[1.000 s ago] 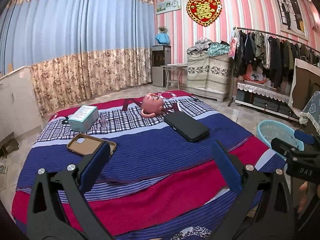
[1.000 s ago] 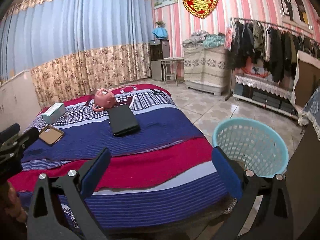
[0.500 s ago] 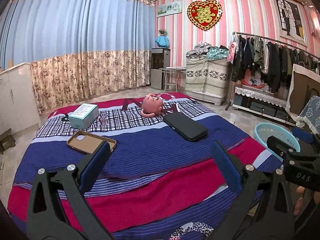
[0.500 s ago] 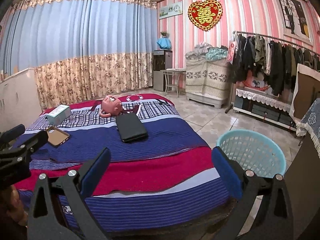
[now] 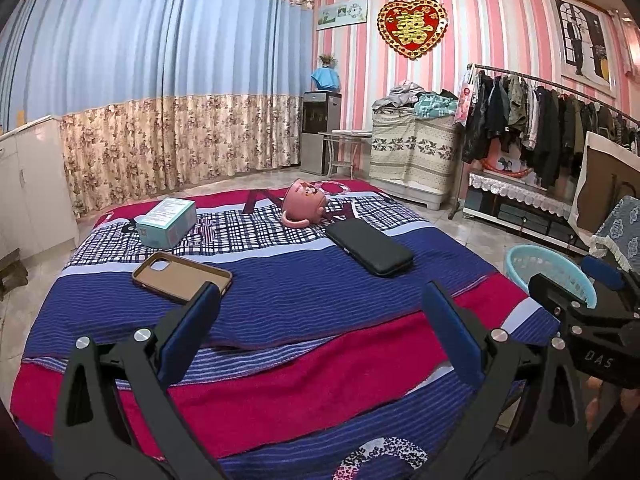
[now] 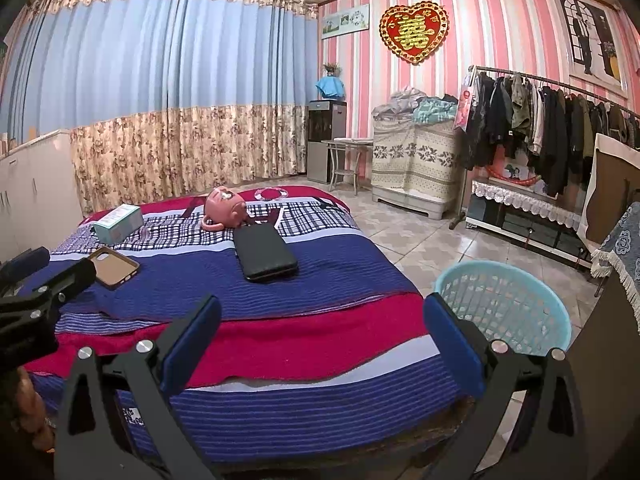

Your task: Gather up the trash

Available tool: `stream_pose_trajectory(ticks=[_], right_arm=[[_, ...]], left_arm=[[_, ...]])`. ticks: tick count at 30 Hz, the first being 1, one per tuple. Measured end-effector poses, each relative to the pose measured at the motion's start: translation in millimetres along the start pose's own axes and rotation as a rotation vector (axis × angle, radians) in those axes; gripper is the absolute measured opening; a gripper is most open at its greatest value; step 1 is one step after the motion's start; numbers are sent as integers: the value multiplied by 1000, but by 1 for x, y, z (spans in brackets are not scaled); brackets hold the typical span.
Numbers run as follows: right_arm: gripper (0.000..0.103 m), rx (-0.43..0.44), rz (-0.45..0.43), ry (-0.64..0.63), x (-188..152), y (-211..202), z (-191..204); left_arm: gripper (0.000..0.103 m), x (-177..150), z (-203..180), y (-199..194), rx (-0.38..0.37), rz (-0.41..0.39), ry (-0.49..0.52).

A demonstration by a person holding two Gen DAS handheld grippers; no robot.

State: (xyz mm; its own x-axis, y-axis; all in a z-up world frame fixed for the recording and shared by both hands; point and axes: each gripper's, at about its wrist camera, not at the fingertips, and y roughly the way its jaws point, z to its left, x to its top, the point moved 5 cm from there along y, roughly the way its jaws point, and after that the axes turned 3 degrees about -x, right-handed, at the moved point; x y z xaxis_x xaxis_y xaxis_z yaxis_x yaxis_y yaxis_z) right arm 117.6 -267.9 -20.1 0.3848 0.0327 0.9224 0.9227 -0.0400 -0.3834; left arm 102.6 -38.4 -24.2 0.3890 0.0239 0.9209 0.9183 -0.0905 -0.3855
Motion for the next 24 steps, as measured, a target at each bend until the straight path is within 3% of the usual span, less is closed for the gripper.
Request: stream_pose_trajectory(ticks=[24], right_arm=[[98,-3,-2,8,-3,0,0]], left_arm=[[98,4,-1,-4,3,-17,3]])
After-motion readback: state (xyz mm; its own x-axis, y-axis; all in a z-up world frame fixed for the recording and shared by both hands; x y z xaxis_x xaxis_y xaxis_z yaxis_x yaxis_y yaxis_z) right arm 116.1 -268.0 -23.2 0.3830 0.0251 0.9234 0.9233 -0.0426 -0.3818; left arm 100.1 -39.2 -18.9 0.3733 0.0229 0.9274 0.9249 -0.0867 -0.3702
